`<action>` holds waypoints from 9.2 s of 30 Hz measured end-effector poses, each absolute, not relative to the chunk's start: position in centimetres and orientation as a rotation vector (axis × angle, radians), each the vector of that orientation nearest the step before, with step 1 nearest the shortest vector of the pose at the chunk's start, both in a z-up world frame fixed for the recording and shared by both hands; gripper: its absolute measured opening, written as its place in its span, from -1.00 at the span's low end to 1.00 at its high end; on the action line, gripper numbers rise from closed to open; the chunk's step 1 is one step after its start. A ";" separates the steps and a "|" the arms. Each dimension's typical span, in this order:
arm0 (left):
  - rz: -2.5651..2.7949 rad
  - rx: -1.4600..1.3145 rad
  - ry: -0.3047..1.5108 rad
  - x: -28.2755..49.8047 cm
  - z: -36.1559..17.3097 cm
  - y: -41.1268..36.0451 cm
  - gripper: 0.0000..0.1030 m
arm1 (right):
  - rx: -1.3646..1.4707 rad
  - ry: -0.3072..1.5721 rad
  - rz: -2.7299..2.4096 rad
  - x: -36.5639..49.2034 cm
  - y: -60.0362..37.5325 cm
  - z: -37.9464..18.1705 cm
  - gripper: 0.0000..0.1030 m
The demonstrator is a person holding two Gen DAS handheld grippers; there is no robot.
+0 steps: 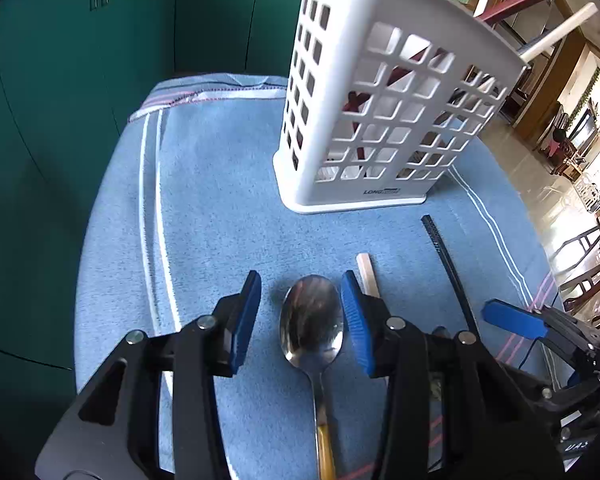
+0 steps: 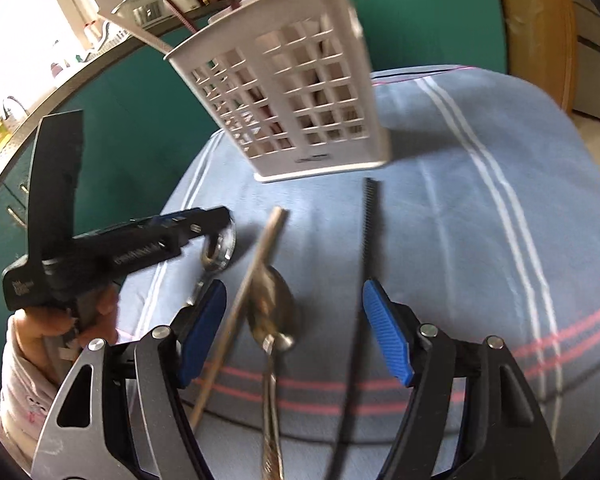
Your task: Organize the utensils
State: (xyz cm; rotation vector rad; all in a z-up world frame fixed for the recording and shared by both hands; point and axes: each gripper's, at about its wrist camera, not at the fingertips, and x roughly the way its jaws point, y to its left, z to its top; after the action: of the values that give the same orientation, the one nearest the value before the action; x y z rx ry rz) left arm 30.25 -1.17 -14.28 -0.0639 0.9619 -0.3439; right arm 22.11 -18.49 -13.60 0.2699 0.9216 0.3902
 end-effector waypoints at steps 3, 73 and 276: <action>-0.357 -0.110 0.974 30.5 -14.8 -0.8 -0.45 | 0.273 0.947 0.418 23.0 -17.8 -14.1 0.00; -0.152 -0.141 0.188 21.9 11.4 5.9 -0.95 | -0.004 0.413 0.049 21.4 -21.5 6.3 -0.97; -0.166 0.128 0.976 18.1 -14.8 -2.3 -0.65 | 0.011 0.976 0.203 14.3 -16.4 -14.5 -0.63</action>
State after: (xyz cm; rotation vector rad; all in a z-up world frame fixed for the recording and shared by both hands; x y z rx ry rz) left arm 18.07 -2.35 -14.76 0.1283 0.9759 -0.1658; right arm 14.26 -16.42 -14.51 0.0113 0.9756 0.2033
